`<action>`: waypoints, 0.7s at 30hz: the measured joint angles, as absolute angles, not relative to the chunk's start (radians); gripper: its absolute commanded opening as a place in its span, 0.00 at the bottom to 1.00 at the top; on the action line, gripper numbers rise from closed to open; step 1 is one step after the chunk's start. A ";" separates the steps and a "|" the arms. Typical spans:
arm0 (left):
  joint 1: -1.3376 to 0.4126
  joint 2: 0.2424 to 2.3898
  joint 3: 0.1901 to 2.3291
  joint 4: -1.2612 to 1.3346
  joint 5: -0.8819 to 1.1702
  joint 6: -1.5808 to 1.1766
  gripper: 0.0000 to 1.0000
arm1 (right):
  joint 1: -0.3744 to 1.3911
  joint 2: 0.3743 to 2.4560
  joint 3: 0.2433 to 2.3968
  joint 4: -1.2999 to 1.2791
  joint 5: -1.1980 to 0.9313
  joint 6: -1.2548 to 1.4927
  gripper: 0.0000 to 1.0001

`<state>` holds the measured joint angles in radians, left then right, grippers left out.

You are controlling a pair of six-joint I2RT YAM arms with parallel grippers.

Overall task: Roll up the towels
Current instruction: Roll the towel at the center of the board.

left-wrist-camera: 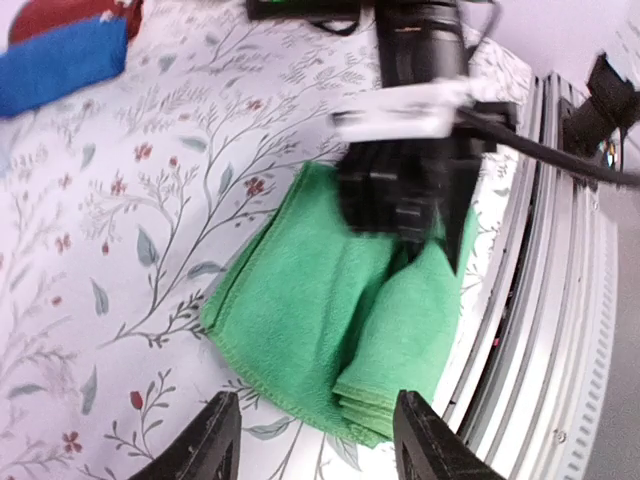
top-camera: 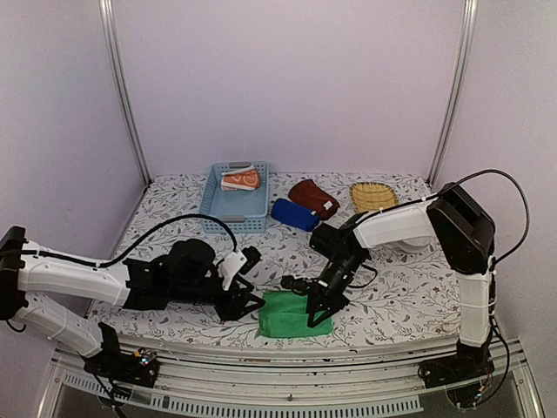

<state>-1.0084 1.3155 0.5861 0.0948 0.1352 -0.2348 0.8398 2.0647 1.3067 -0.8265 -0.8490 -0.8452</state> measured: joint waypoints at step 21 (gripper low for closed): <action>-1.402 1.732 0.880 0.035 -0.366 0.263 0.58 | 0.759 2.275 1.473 -1.105 -1.064 -0.884 0.11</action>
